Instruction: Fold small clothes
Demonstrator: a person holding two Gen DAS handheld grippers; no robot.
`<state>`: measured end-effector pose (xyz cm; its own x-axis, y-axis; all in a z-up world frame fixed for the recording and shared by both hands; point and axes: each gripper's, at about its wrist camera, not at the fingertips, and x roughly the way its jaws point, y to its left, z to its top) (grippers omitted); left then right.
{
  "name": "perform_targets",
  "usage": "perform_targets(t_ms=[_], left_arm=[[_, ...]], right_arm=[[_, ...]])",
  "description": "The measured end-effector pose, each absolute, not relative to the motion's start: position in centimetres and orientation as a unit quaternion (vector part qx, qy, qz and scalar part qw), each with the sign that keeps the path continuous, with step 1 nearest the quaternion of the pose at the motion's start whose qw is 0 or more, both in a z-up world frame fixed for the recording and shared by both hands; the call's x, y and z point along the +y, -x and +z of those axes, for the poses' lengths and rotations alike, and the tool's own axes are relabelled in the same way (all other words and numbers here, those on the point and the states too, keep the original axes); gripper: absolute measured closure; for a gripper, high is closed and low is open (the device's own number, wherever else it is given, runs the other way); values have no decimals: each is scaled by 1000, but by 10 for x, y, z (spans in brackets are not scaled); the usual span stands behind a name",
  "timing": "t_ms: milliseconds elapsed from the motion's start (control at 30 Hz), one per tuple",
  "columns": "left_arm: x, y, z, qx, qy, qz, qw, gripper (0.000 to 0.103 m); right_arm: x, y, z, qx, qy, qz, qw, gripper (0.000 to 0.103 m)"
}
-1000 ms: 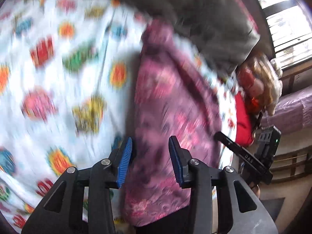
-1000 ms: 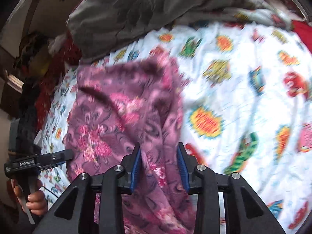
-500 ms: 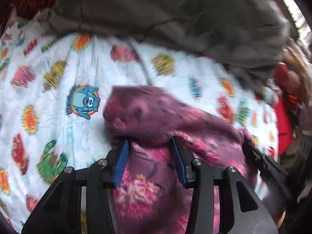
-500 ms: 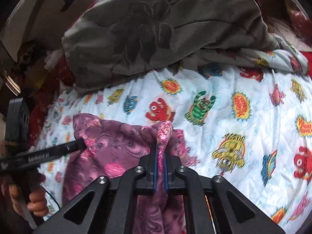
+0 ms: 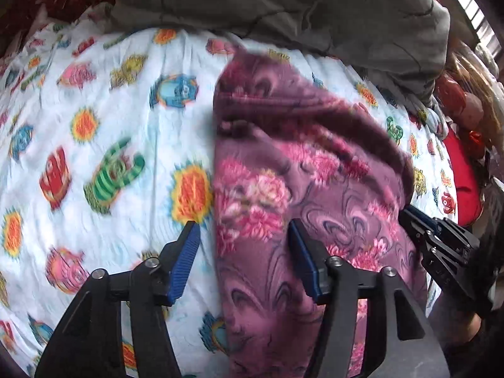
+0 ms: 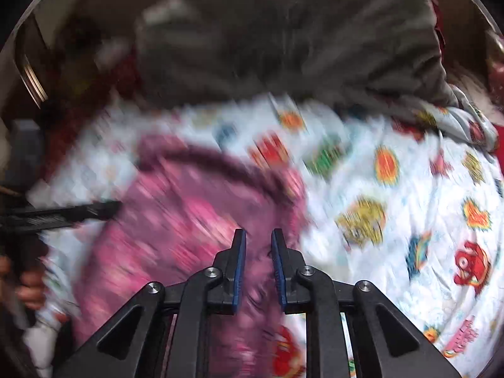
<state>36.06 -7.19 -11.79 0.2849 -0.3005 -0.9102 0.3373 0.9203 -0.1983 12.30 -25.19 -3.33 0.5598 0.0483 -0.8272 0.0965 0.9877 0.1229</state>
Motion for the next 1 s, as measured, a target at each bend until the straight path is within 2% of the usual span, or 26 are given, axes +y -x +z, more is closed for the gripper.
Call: perform_targets(t_ms=[67, 100, 167, 200, 300, 333, 400, 567, 633, 667, 700, 1000], left_arm=[[-67, -350, -101, 555, -19, -196, 808, 46], [-65, -342, -94, 546, -27, -199, 813, 45], [-57, -323, -88, 530, -38, -197, 824, 43], [-54, -316, -92, 529, -42, -191, 826, 37], [-58, -312, -122, 556, -59, -181, 809, 32], [-54, -309, -123, 562, -42, -181, 806, 33], [-47, -301, -113, 557, -35, -182, 809, 33], [-46, -268, -112, 531, -95, -177, 823, 32], [-47, -261, -118, 528, -104, -174, 825, 32], [-48, -257, -117, 525, -105, -172, 827, 32], [-46, -253, -115, 521, -109, -171, 829, 32], [-40, -227, -107, 506, -144, -167, 834, 32]], right_arm=[[-247, -111, -19, 452, -64, -27, 889, 86], [-245, -107, -11, 452, -67, -28, 889, 80], [-242, -87, 5, 435, -84, 4, 897, 80], [-239, -76, 7, 433, -90, 21, 897, 78], [-222, -79, -23, 475, -64, -4, 877, 67], [-221, -79, -36, 496, -56, -13, 867, 67], [-224, -70, -34, 484, -77, -21, 872, 67], [-222, -39, -14, 469, -92, -15, 878, 64], [-221, -32, -35, 498, -76, -41, 863, 59], [-224, -27, -42, 500, -80, -51, 861, 51], [-227, -19, -42, 493, -93, -61, 863, 48], [-228, 20, -32, 517, -69, -131, 843, 45]])
